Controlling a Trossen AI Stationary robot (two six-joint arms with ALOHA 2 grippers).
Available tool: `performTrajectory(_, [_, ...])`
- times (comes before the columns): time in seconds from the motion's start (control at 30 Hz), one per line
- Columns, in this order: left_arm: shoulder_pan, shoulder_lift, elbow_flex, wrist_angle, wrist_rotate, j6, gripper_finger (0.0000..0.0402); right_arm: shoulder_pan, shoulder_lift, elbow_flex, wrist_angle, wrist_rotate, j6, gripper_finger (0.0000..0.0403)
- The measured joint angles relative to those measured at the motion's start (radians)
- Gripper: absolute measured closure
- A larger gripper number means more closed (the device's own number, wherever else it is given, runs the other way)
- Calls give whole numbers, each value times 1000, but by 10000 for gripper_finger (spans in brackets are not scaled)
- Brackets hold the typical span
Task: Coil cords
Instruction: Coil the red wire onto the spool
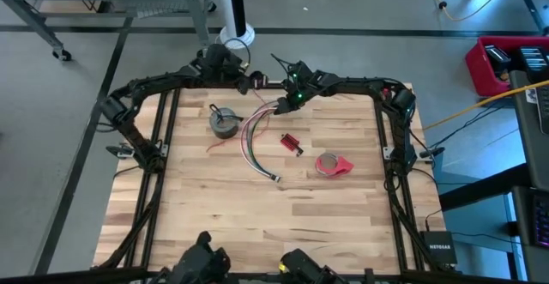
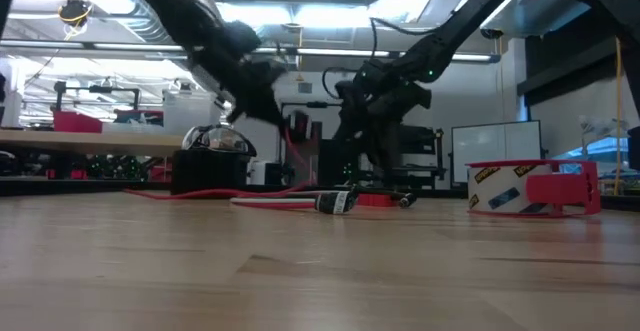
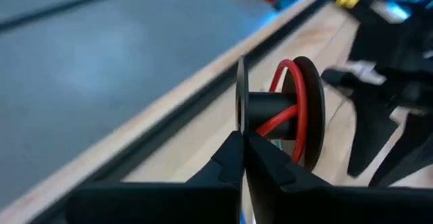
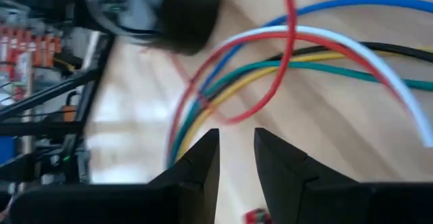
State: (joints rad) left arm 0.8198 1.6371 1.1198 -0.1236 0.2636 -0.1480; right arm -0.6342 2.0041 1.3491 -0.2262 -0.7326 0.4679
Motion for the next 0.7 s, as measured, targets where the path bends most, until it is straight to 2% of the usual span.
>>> performTrajectory(0.17, [-1, -139, 0, -15, 3, 0, 401, 0, -119, 0, -39, -8, -3, 306])
performTrajectory(0.37, [-25, -328, 0, -136, 2, -6, 401, 0, -309, 0, -114, 45, -37, 306])
performTrajectory(0.57, [-115, -491, 0, -231, 3, -17, 402, 21, -464, 0, -199, 64, -51, 306])
performTrajectory(0.7, [-198, -563, 0, -232, 3, -53, 401, 105, -517, -16, -222, 153, -51, 306])
